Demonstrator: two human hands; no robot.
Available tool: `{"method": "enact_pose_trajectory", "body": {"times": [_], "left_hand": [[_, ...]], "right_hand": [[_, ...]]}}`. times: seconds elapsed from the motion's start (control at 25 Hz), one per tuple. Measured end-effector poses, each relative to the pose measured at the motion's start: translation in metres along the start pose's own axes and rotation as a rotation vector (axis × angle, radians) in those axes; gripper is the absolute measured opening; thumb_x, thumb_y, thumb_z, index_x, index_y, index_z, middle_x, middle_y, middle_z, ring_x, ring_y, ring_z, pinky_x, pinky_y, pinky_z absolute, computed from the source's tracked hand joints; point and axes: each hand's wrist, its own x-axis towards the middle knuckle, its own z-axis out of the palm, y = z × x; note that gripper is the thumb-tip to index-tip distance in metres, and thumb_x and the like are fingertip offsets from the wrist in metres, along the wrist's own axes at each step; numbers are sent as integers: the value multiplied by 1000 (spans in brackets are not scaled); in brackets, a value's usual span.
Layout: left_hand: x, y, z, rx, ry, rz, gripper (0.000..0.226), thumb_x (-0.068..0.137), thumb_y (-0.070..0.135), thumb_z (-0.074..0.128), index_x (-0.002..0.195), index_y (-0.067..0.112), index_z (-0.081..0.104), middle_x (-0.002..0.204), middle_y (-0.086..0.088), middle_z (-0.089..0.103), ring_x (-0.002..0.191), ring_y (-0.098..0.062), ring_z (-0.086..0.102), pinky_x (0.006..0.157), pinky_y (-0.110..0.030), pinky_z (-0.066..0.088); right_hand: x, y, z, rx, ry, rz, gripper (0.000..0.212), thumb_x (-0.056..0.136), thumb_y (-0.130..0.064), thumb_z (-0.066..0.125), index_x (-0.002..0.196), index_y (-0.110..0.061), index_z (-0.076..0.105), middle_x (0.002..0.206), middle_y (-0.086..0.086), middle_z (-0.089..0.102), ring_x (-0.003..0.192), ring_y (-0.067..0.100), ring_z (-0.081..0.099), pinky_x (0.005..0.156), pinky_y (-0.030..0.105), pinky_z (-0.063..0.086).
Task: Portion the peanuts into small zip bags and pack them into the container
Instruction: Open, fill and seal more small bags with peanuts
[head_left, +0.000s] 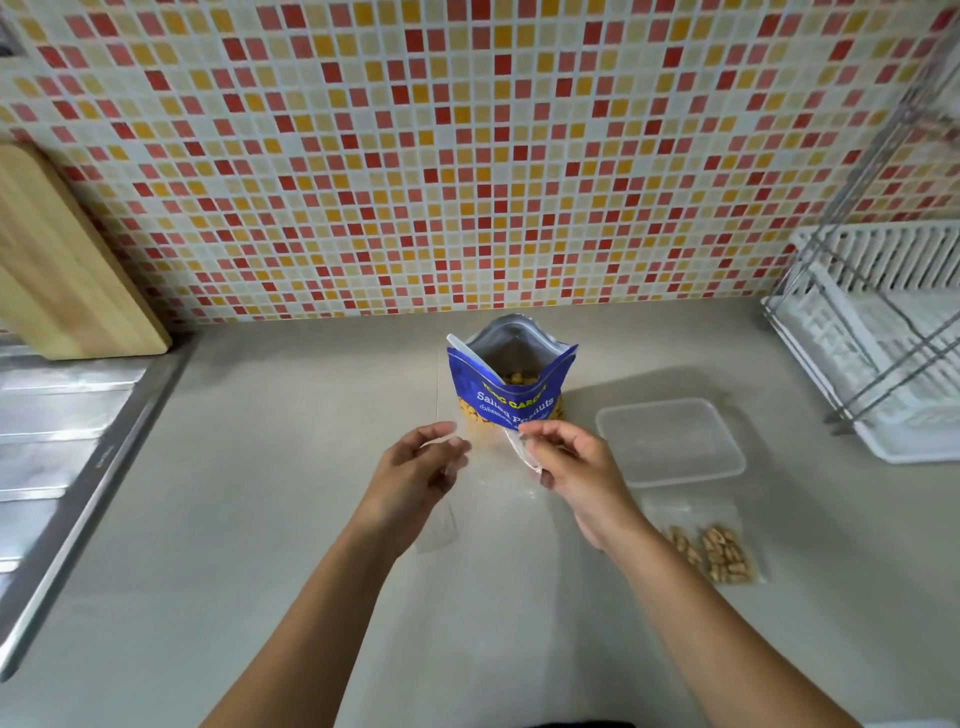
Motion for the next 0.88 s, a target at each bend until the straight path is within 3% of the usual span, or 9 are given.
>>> {"method": "enact_pose_trajectory", "body": {"times": [0.12, 0.24, 0.48, 0.68, 0.88], "left_hand": [[-3, 6, 7, 61, -75, 20, 20, 85, -4, 58, 101, 7, 61, 72, -3, 66, 61, -12, 59, 59, -18, 50], [-6, 10, 19, 53, -130, 54, 17, 84, -5, 59, 93, 9, 62, 70, -1, 66, 60, -9, 62, 59, -18, 53], [-5, 18, 28, -161, -201, 22, 21, 94, 4, 45, 98, 1, 65, 76, -4, 72, 65, -10, 68, 61, -22, 57], [-6, 15, 29, -214, -243, -7, 29, 92, -1, 39, 113, -7, 58, 86, -8, 72, 71, -14, 70, 64, -23, 57], [-5, 12, 32, -228, -253, -17, 29, 91, -3, 41, 114, -6, 59, 86, -10, 72, 71, -15, 70, 64, -23, 58]], "right_hand": [[-1, -8, -8, 72, 13, -56, 20, 86, -5, 63, 95, -23, 64, 78, -2, 56, 66, 8, 49, 58, 20, 44], [-1, -11, -14, 54, 2, -114, 43, 76, -4, 73, 111, -22, 54, 88, 0, 63, 73, 9, 59, 62, 17, 48], [4, -21, -25, 31, 63, -202, 36, 80, -1, 69, 103, -25, 57, 77, -4, 70, 72, 8, 65, 70, 23, 49], [5, -21, -27, 65, 55, -198, 32, 80, 0, 68, 100, -23, 58, 77, -3, 71, 72, 7, 64, 72, 26, 48], [5, -19, -33, 62, 60, -190, 32, 80, -1, 68, 99, -23, 58, 79, -3, 70, 72, 6, 63, 71, 25, 48]]}}
